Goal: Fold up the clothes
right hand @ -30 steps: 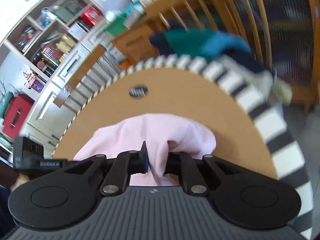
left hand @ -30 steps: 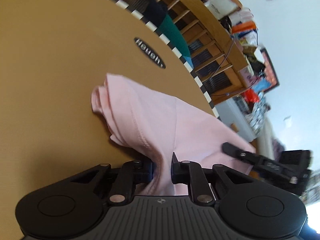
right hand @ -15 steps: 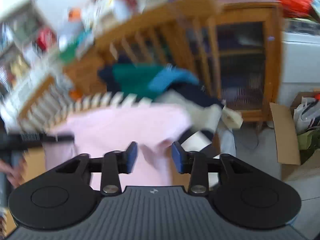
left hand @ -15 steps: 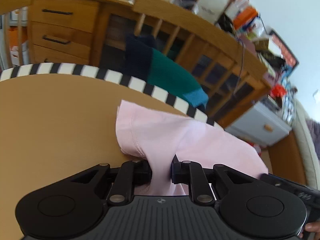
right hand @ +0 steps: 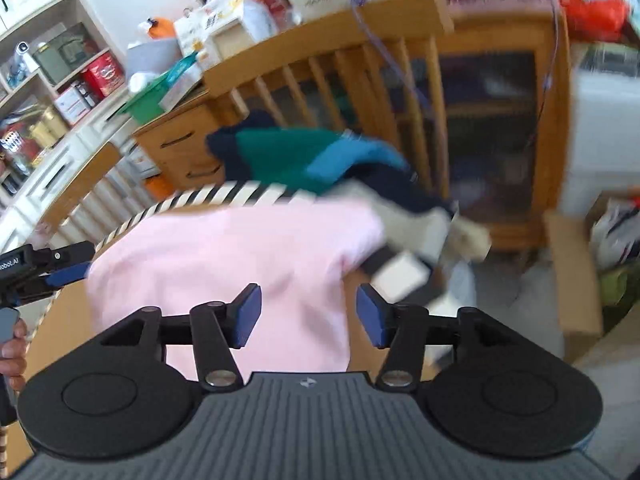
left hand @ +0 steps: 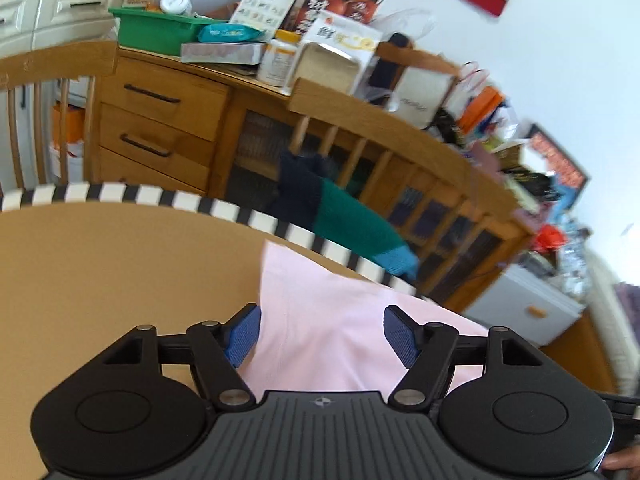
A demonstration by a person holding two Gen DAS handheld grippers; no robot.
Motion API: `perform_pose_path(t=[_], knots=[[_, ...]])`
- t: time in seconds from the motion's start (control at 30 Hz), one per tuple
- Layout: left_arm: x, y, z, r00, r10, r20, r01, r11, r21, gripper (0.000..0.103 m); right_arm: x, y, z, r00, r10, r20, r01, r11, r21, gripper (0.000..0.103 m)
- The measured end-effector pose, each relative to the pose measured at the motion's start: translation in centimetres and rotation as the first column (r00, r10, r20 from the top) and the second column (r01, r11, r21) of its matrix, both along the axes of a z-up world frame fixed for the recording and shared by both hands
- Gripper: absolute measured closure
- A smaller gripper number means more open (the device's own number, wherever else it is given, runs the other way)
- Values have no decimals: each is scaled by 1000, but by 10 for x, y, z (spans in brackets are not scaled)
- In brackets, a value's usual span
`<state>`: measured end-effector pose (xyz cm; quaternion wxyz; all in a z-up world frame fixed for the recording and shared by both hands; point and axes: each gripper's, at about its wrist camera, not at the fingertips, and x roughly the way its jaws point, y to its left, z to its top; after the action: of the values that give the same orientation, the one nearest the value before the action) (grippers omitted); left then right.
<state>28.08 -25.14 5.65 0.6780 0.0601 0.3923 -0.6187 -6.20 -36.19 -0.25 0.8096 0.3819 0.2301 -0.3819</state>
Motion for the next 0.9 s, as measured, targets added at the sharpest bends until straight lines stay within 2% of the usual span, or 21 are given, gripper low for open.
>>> perform_pose_path(t=[0.03,0.07,0.1,0.13,0.23,0.27,0.3,0.33,0.37,0.4,0.43,0.5,0.53,0.6,0.63,0.7,0.77,0.8,0.87,0.9], knots=[[-6,8,-3,999,-26,-28,26,1000,3,33,1,3,-4,1000,19,-21,-19,1000,9,52],[-12,15,-8,997,-55,-55,56,998,11,33,2,6,-9,999,39,-36,-38,999,22,64],[-19,22,-12,993,-84,-84,86,996,17,33,3,9,-13,998,54,-37,-54,998,16,87],[-28,24,-18,988,-111,-110,116,993,35,33,5,12,-14,996,68,-49,-67,998,18,96],[-58,24,-36,959,-173,-226,192,980,61,33,1,20,-11,993,117,-9,-116,991,71,95],[-67,23,-41,948,-192,-255,214,975,62,33,2,23,-9,990,137,-20,-134,987,88,93],[-77,21,-45,935,-210,-285,237,970,62,33,-2,22,-4,992,119,-43,-115,990,87,87],[-87,18,-49,930,-224,-290,251,966,58,33,-8,19,2,998,61,-28,-59,995,80,83],[-96,15,-52,929,-235,-288,261,964,55,33,-15,16,8,1000,0,-10,0,997,74,65],[-101,13,-54,929,-239,-283,263,963,50,33,-26,6,10,995,-79,53,75,994,80,52],[-106,12,-56,930,-241,-278,263,964,44,33,-35,-6,8,983,-155,98,142,982,126,53],[-114,10,-58,931,-244,-270,263,964,37,34,-48,-31,-5,944,-288,158,244,937,251,68],[-115,10,-58,932,-244,-269,263,964,37,34,-49,-39,-14,931,-323,169,261,914,310,71],[-115,9,-58,927,-245,-286,268,962,45,34,-50,-54,-31,906,-371,204,266,873,408,88],[-114,9,-58,923,-245,-295,271,961,50,35,-47,-57,-34,900,-376,222,254,865,433,88],[-112,9,-59,922,-240,-305,272,960,66,40,-39,-63,-39,892,-379,245,237,855,461,89],[-108,6,-62,927,-226,-298,264,960,94,66,-31,-67,-36,903,-363,231,247,877,412,95],[-106,5,-64,930,-219,-295,260,960,108,70,-28,-68,-31,915,-343,211,252,896,365,96],[-102,3,-67,936,-204,-287,251,959,135,92,-22,-74,-24,935,-316,164,262,923,280,97],[-100,2,-69,938,-197,-283,246,958,149,97,-20,-75,-21,941,-306,143,265,932,247,103]])
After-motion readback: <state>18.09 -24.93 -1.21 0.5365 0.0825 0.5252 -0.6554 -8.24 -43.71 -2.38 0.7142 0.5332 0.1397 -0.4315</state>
